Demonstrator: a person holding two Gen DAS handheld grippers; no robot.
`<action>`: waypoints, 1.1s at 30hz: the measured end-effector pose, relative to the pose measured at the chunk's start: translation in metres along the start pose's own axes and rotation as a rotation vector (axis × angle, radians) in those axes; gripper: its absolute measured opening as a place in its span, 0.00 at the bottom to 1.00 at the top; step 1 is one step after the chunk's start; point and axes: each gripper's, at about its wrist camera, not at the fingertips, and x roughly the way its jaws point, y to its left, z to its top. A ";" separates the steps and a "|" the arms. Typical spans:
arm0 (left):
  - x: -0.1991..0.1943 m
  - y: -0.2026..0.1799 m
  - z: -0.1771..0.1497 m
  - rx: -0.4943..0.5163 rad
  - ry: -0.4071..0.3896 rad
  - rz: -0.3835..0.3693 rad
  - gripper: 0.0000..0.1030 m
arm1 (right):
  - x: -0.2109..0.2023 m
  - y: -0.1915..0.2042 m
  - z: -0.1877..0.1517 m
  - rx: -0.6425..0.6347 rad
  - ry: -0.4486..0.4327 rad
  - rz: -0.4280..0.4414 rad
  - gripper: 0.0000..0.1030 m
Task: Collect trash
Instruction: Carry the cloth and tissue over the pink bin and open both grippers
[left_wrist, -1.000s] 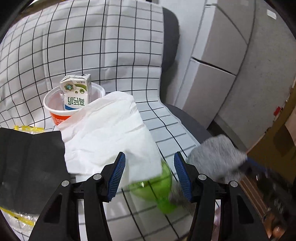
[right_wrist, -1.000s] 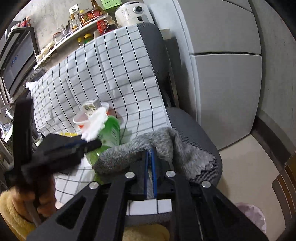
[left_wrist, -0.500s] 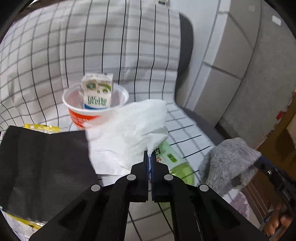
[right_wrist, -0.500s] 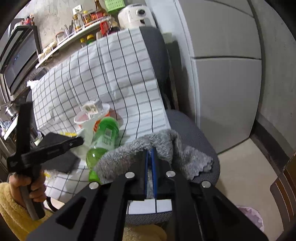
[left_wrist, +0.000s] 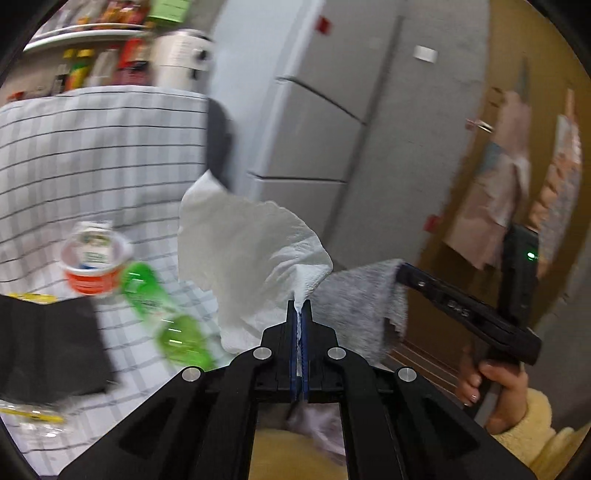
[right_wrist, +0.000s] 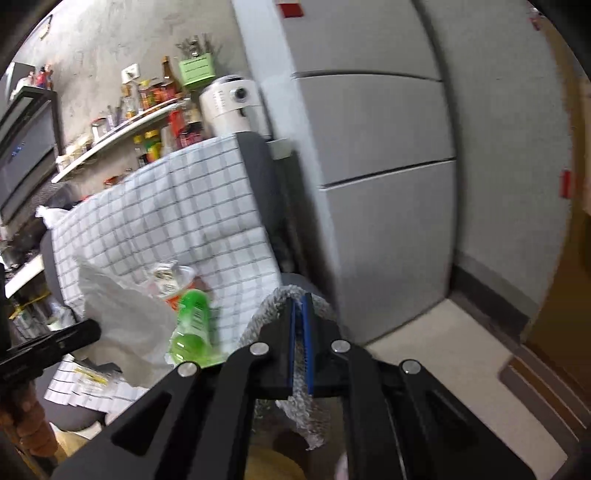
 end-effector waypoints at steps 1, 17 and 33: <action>0.004 -0.008 -0.003 0.009 0.007 -0.019 0.01 | -0.008 -0.005 -0.003 0.000 0.005 -0.030 0.04; 0.067 -0.074 -0.049 0.071 0.179 -0.150 0.02 | -0.012 -0.091 -0.092 0.115 0.229 -0.254 0.07; 0.104 -0.103 -0.073 0.143 0.304 -0.214 0.02 | -0.025 -0.113 -0.094 0.223 0.156 -0.272 0.32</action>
